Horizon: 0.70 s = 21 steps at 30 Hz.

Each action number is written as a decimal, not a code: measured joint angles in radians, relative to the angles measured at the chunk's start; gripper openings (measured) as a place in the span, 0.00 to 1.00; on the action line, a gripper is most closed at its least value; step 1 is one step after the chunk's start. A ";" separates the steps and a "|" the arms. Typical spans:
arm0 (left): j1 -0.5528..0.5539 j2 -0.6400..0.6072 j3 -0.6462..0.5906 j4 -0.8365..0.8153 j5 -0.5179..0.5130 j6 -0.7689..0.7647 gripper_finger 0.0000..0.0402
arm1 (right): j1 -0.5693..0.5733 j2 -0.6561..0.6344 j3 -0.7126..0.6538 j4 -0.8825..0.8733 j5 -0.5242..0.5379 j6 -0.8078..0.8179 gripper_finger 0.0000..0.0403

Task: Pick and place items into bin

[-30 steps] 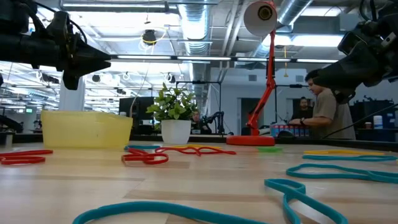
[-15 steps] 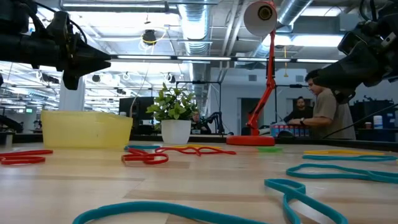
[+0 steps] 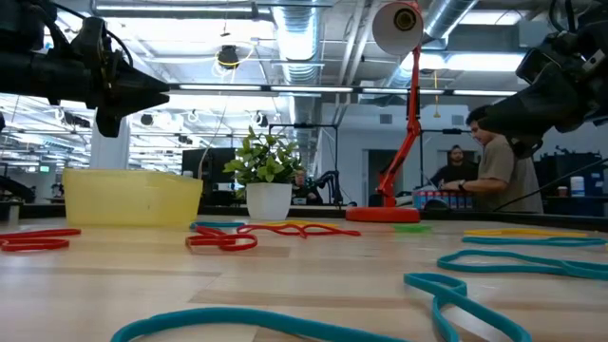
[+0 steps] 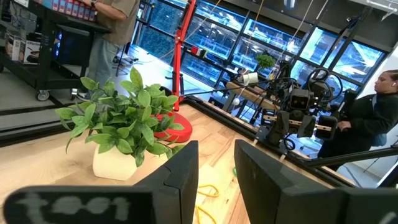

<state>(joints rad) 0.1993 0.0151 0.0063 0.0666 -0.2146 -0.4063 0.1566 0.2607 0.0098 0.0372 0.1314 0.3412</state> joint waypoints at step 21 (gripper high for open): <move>0.000 0.000 0.000 0.000 -0.001 0.042 0.23 | -0.002 0.000 0.000 0.007 0.074 -0.011 0.27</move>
<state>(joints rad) 0.1993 0.0151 0.0065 0.0666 -0.2153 -0.3639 0.1547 0.2607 0.0100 0.0440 0.2051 0.3298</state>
